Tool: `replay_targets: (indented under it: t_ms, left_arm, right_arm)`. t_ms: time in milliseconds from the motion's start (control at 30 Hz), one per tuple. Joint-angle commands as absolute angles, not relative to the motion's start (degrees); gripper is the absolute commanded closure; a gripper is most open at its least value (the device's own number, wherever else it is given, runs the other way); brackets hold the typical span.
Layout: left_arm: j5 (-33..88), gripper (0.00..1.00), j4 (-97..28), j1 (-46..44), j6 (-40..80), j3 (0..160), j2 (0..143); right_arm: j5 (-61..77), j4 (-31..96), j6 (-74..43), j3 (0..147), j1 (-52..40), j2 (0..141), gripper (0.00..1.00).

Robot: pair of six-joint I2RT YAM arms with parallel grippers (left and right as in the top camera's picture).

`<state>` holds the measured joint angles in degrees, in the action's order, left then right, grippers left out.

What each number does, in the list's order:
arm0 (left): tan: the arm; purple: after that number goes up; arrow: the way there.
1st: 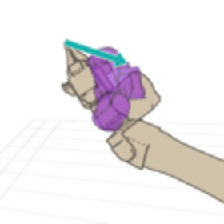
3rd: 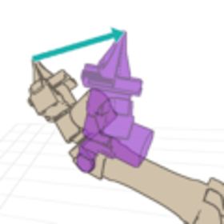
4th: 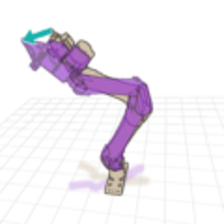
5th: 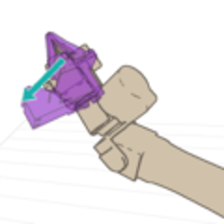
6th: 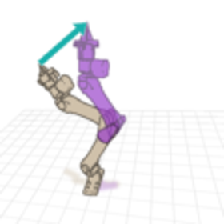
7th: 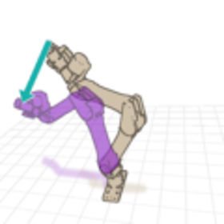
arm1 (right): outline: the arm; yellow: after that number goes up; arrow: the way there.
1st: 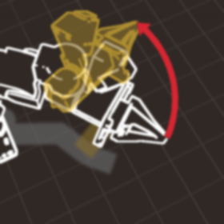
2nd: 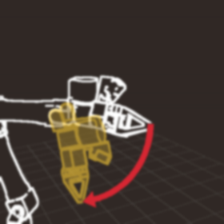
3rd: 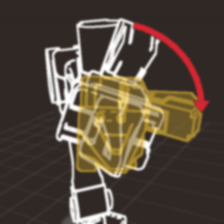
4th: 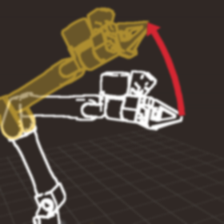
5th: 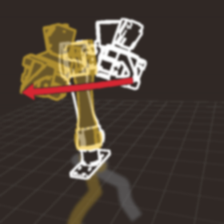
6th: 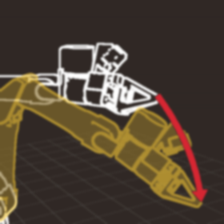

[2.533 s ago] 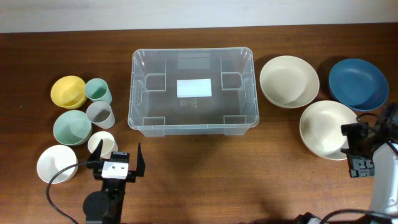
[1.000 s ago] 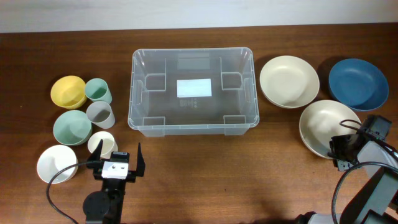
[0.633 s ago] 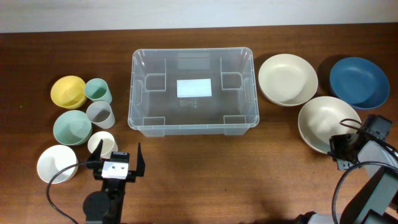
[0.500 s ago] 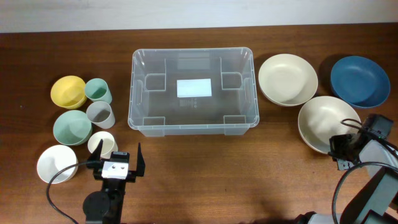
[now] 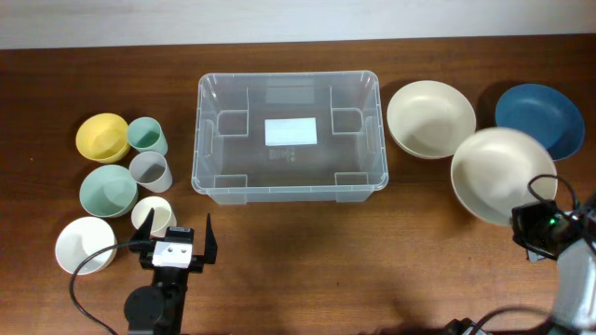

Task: Pack container
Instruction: 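Lift the cream bowl with right gripper and carry it into the bin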

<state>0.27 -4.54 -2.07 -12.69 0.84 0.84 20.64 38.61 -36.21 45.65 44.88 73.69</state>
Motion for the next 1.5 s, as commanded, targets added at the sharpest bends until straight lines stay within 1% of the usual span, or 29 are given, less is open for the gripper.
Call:
replay_targets:
  t_ms: [0, 167, 233, 333, 467, 533, 633, 700, 800, 900, 1033, 1133, 1300, 1467]
  left_arm:
    - [1.1, 0.0, -4.62, -1.69, -13.58, 0.54, 0.51]
    - [1.13, 0.0, -4.62, -1.69, -13.56, 0.54, 0.51]
    - [1.1, 0.0, -4.62, -1.69, -13.56, 0.54, 0.51]
    - [1.1, 0.0, -4.62, -1.69, -13.58, 0.54, 0.51]
    - [1.13, 0.0, -4.62, -1.69, -13.58, 0.54, 0.51]
    - [1.1, 0.0, -4.62, -1.69, -13.56, 0.54, 0.51]
    - [1.1, 0.0, -4.62, -1.69, -13.58, 0.54, 0.51]
    - [1.1, 0.0, -4.62, -1.69, -13.58, 0.54, 0.51]
    - [1.1, 0.0, -4.62, -1.69, -13.56, 0.54, 0.51]
    - [1.13, 0.0, -4.62, -1.69, -13.58, 0.54, 0.51]
    - [1.13, 0.0, -4.62, -1.69, -13.58, 0.51, 0.51]
    - [1.13, 0.0, -4.62, -1.69, -13.58, 0.54, 0.51]
    - [1.1, 0.0, -4.62, -1.69, -13.58, 0.54, 0.51]
    - [1.1, 0.0, -4.62, -1.69, -13.58, 0.54, 0.51]
  right_arm:
    - [33.76, 38.13, -30.57, 48.66, 44.99, 65.39, 0.96]
    - [41.25, 37.23, -30.3, 52.07, 41.25, 56.31, 0.96]
    - [43.9, 34.41, -31.38, 53.25, 37.26, 53.43, 0.96]
    - [42.78, 28.03, -36.67, 53.49, 28.67, 51.07, 0.96]
    - [32.32, 19.4, -41.28, 53.49, 11.7, 52.49, 0.96]
    - [25.04, 14.98, -42.39, 53.49, 1.85, 55.42, 0.96]
    - [16.8, 9.04, -42.5, 54.43, -10.15, 61.76, 0.96]
    - [11.35, 8.1, -42.44, 57.36, -16.49, 67.42, 0.96]
    - [6.68, 9.61, -40.66, 63.79, -22.06, 75.61, 0.96]
    - [2.33, 15.35, -40.53, 72.38, -24.43, 83.85, 0.96]
    - [2.52, 21.12, -40.53, 82.89, -24.47, 93.71, 0.96]
    - [2.81, 22.96, -40.62, 87.79, -24.75, 98.76, 0.96]
    - [2.74, 24.8, -42.35, 89.95, -25.26, 103.92, 0.96]
    - [6.83, 26.44, -43.48, 89.95, -25.41, 108.33, 0.96]
